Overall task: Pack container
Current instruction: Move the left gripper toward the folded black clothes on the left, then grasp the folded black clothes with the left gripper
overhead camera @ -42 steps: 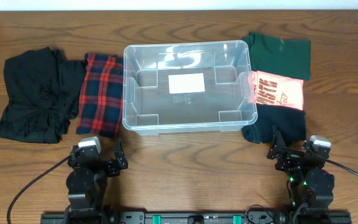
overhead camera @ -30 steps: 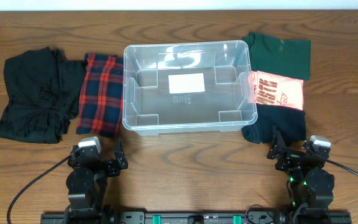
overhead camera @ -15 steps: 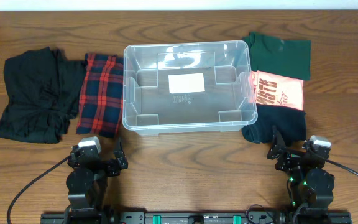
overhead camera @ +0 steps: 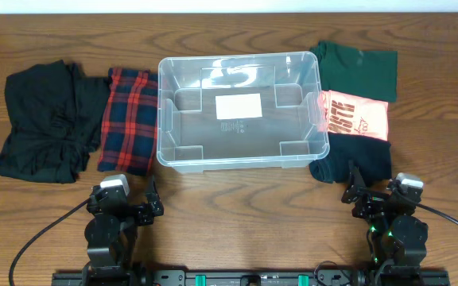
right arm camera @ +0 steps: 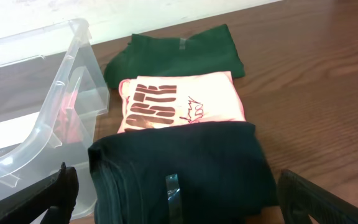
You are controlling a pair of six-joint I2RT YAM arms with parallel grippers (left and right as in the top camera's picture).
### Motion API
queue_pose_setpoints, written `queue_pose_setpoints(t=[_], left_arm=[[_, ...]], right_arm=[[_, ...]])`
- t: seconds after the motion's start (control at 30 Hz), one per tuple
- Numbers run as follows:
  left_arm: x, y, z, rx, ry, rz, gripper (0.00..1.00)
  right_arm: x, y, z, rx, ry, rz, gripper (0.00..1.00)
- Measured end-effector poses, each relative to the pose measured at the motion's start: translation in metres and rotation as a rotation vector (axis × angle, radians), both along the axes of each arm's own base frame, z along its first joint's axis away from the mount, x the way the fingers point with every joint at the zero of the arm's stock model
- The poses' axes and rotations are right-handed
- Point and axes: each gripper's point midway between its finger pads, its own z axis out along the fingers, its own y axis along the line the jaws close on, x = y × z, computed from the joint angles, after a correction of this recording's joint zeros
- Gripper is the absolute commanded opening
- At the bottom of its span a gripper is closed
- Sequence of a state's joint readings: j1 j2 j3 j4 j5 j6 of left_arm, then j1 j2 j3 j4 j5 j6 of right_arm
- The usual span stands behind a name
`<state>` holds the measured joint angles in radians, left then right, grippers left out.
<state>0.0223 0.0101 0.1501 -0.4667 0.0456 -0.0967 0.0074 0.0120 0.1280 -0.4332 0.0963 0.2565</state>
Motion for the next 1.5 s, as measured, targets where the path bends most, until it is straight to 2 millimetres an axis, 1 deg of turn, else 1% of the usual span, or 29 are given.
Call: queue_pose_setpoints(t=[0.37, 0.53, 0.6, 0.67, 0.8, 0.87, 0.97, 1.03, 1.1, 1.2, 1.3, 1.37, 1.43, 1.5], left_arm=[[0.001, 0.0, 0.002, 0.0, -0.007, 0.0, 0.98], [0.004, 0.0, 0.012, 0.001, -0.044, 0.0, 0.98], [0.004, 0.001, 0.026, 0.004, -0.075, 0.006, 0.98], [0.004, 0.004, 0.05, 0.006, -0.114, 0.025, 0.98], [0.003, 0.013, 0.118, -0.03, -0.2, 0.092, 0.98], [0.005, 0.016, 0.149, -0.047, -0.222, 0.112, 0.98], [0.016, 0.018, 0.187, -0.058, -0.226, 0.13, 0.98], [0.028, 0.018, 0.212, -0.069, -0.224, 0.129, 0.98], [0.037, 0.018, 0.233, -0.071, -0.235, 0.126, 0.98], [0.047, 0.019, 0.253, -0.044, -0.247, 0.121, 0.98], [0.051, 0.03, 0.262, 0.005, -0.233, 0.158, 0.98], [0.052, 0.044, 0.258, 0.027, -0.187, 0.215, 0.98], [0.054, 0.065, 0.252, 0.037, -0.123, 0.297, 0.98], [0.053, 0.09, 0.243, 0.019, -0.04, 0.396, 0.98]], right_arm=[[0.0, 0.0, 0.0, 0.0, 0.0, 0.0, 0.99], [0.0, 0.0, 0.0, 0.0, 0.0, 0.0, 0.99], [0.0, 0.0, 0.0, 0.0, 0.0, 0.0, 0.99], [0.0, 0.0, 0.0, 0.0, 0.0, 0.0, 0.99], [0.0, 0.0, 0.0, 0.0, 0.0, 0.0, 0.99], [0.0, 0.0, 0.0, 0.0, 0.0, 0.001, 0.99], [0.0, 0.0, 0.0, 0.001, -0.001, 0.003, 0.99], [0.0, 0.0, 0.0, 0.001, -0.001, 0.002, 0.99], [0.0, 0.0, 0.0, 0.001, -0.002, 0.003, 0.99], [0.0, 0.001, 0.0, 0.001, -0.001, 0.003, 0.99], [0.0, 0.0, 0.0, 0.001, -0.001, 0.002, 0.99], [0.0, 0.001, 0.0, 0.001, -0.001, 0.003, 0.99], [0.0, 0.001, 0.0, 0.001, -0.001, 0.003, 0.99], [0.0, 0.001, 0.0, 0.001, -0.002, 0.003, 0.99]])
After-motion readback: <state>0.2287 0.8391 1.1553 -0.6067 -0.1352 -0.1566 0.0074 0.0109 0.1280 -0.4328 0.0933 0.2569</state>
